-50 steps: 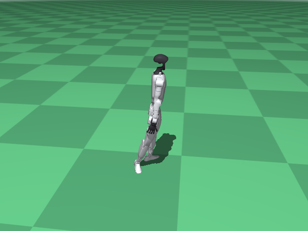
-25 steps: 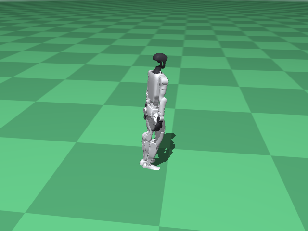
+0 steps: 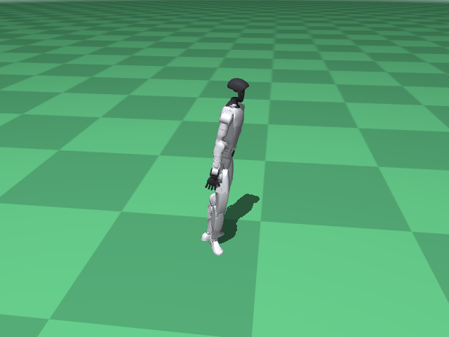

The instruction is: In place motions

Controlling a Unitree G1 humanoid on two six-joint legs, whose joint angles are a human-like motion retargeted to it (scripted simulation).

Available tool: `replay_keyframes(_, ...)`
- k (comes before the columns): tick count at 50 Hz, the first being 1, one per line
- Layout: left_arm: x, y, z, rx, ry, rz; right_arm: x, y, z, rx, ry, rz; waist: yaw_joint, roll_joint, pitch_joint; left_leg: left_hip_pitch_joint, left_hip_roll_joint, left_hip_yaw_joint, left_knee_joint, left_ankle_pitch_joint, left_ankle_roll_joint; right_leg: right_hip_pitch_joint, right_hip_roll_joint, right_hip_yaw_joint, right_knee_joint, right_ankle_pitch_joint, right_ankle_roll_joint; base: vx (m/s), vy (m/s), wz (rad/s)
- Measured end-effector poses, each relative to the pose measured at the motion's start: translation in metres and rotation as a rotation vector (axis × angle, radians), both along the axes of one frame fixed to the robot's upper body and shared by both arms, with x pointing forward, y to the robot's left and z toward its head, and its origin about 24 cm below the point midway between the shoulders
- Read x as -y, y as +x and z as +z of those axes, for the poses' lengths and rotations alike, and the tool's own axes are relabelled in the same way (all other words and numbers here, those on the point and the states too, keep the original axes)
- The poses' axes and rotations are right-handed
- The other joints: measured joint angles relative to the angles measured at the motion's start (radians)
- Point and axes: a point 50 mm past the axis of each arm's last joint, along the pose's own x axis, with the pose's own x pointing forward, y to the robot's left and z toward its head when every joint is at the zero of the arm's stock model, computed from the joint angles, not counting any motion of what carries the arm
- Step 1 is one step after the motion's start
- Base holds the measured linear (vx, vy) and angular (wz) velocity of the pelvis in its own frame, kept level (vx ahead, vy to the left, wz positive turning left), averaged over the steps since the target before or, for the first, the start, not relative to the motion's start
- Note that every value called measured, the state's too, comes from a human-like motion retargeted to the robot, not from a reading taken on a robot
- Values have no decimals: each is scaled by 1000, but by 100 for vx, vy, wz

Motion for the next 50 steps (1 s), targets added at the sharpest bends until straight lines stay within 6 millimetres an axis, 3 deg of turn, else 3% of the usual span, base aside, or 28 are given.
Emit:
replay_keyframes(2,-4,-1,0,0,21,3,6,-3,1,-15,-12,-52,28,13,-8,18,22,137,-6,-17,-28,48,7,-178,0,10,-38,-38,72,-350)
replay_keyframes(7,-9,-8,1,4,39,24,20,-17,5,-65,-71,-224,51,63,-49,32,81,307,-8,-30,-81,25,-69,-99,167,24,-44,-28,60,-252)
replay_keyframes(10,-9,-10,1,-2,43,70,23,-23,6,-84,-98,-298,42,72,-85,28,89,375,-1,-32,-104,57,-63,-145,128,38,-59,-29,51,-172)
replay_keyframes(12,-8,-9,1,3,44,97,22,-28,6,-95,-107,-328,21,54,-110,29,65,406,4,-35,-118,71,-52,-132,50,81,-37,-34,49,-112)
replay_keyframes(13,-8,-8,1,8,42,107,22,-30,7,-103,-108,-337,12,31,-124,32,37,421,8,-38,-125,75,-50,-113,0,91,33,-30,44,-88)
replay_keyframes(14,-9,-8,1,11,41,111,20,-34,7,-118,-102,-345,4,16,-139,36,22,430,11,-37,-132,58,-29,-77,-40,88,27,-22,40,-74)
replay_keyframes(15,-10,-7,1,13,38,112,17,-39,7,-137,-94,-353,-3,5,-154,41,13,435,13,-32,-139,31,3,-32,-74,79,-15,-26,39,-145)
replay_keyframes(17,-7,-4,0,14,27,109,11,-46,8,-177,-69,-362,69,-14,-196,44,18,527,28,-20,-160,6,-26,24,-59,88,-3,-39,38,-168)
replay_keyframes(23,9,18,-3,125,-55,140,1,-30,4,-145,-5,-280,39,-63,-159,99,76,500,179,87,-97,12,-35,118,-112,101,-54,-35,23,-96)
replay_keyframes(25,11,21,-3,130,-80,101,0,-22,3,-128,8,-231,37,-106,-164,89,88,465,268,134,-25,-6,-80,186,-113,111,-71,-15,20,-136)
replay_keyframes(28,8,32,-3,161,-48,44,-2,-3,1,-71,29,-170,39,-158,-150,3,141,275,480,171,106,-27,-138,261,-102,125,-90,-30,20,-120)
replay_keyframes(29,8,37,-3,171,-45,28,-2,4,1,-49,37,-153,44,-161,-139,-31,154,190,535,177,114,-32,-139,283,-102,130,-97,-33,16,-128)
replay_keyframes(33,15,52,-2,202,-78,-24,0,28,1,32,48,-98,97,-151,-97,-146,97,-136,620,143,57,-43,-110,359,-111,152,-121,-33,16,-153)
replay_keyframes(38,28,66,-2,250,-115,-54,8,43,3,87,28,-75,136,-127,-64,-162,0,-209,489,-68,40,-64,-98,449,-96,173,-110,-21,16,-121)
replay_keyframes(43,31,63,-2,241,-131,-102,10,35,3,55,12,-109,119,-41,-58,-143,-32,-238,250,-83,-44,-34,3,444,-117,170,-106,-2,7,-45)
replay_keyframes(45,31,59,-3,223,-137,-127,12,26,3,23,5,-128,101,-16,-56,-132,-49,-250,167,-10,5,-9,31,445,-132,170,-102,17,4,1)
replay_keyframes(47,28,54,-3,203,-139,-149,13,16,3,-21,-9,-137,39,21,-80,-129,-25,-291,169,-25,-54,-10,55,405,-137,164,-99,13,3,62)
replay_keyframes(50,23,55,-2,191,-118,-185,8,6,2,-53,-35,-180,24,22,-64,-126,-24,-286,169,-9,-54,-4,48,403,-133,165,-93,1,0,10)
